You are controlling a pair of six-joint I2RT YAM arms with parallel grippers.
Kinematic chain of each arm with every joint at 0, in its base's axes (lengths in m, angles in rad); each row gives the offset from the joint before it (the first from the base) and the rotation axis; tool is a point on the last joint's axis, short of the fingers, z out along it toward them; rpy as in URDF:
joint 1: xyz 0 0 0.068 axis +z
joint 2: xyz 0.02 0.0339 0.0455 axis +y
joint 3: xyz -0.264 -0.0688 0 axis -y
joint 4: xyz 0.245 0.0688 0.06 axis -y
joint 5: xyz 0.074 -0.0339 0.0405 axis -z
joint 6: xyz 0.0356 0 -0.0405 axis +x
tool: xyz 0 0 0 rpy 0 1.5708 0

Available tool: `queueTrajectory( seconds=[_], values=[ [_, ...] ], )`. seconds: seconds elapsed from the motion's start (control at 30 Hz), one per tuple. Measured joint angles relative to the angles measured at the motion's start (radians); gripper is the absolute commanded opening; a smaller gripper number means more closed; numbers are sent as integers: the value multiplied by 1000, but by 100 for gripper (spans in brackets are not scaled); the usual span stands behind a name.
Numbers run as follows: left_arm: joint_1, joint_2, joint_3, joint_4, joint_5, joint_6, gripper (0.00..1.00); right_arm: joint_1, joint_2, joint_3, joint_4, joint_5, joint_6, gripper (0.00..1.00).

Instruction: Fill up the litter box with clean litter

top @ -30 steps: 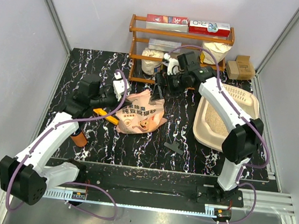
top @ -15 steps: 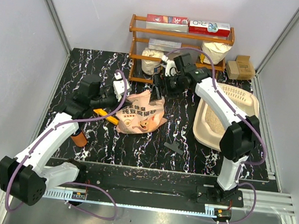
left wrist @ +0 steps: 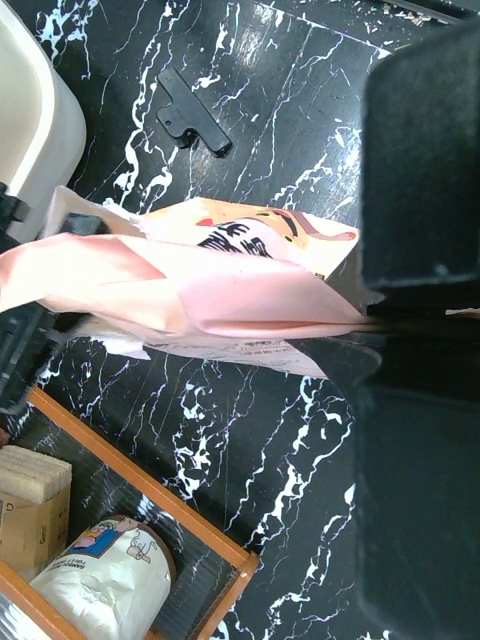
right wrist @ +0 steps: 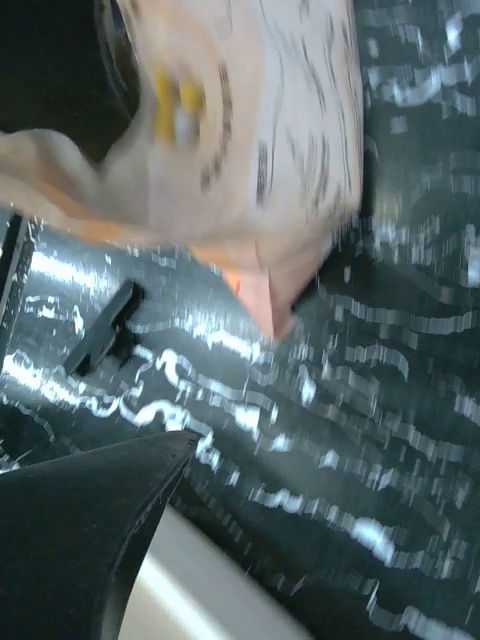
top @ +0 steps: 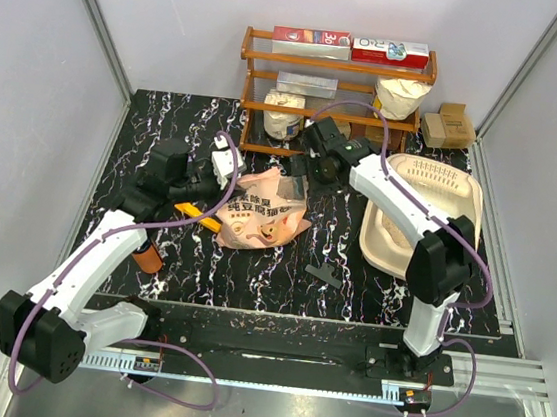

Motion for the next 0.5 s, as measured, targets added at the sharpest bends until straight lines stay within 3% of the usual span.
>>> queueTrajectory(
  seconds=[0.07, 0.1, 0.17, 0.2, 0.3, 0.33, 0.37, 0.5],
  values=[
    [-1, 0, 0, 0, -7, 8, 0, -18, -16, -18, -31, 65, 12, 96],
    [-1, -1, 0, 0, -10, 15, 0, -32, -23, -19, -46, 85, 15, 87],
    [-3, -1, 0, 5, -13, 32, 0, -59, -32, -18, -51, 69, 19, 66],
    [-8, 0, 0, 8, -13, 39, 0, -62, -34, -16, -51, 56, 8, 46],
    [-21, 8, 0, 18, -8, 60, 0, -62, -35, 1, -44, -83, -14, 26],
    [-22, 14, 0, 21, -8, 69, 0, -61, -35, 5, -44, -120, -28, 7],
    [-21, 19, 0, 29, -9, 77, 0, -63, -35, 10, -44, -150, -37, 0],
    [-18, 86, 50, 43, -29, 124, 0, -67, -22, 45, -45, -218, -69, 0]
  ],
)
